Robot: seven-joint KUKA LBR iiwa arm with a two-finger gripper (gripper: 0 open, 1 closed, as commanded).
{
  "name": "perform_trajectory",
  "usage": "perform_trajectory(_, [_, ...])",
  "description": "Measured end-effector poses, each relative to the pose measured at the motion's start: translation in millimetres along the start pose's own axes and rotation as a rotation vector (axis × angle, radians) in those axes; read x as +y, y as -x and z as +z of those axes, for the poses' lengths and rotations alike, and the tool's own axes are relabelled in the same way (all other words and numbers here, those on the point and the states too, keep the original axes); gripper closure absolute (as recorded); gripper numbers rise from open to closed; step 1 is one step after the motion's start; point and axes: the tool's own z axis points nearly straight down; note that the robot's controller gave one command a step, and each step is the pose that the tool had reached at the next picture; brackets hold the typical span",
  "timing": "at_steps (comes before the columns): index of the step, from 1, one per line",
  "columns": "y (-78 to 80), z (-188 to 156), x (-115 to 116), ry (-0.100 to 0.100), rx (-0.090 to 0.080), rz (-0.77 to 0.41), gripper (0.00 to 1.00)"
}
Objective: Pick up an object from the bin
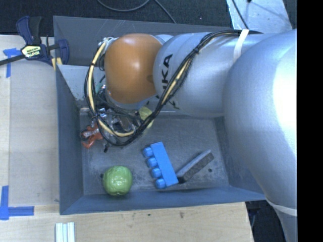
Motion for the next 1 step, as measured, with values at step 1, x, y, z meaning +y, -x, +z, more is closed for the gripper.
perform_trajectory(1, [1.7,-21.2,-0.1,0.0,-0.007,0.0,1.0])
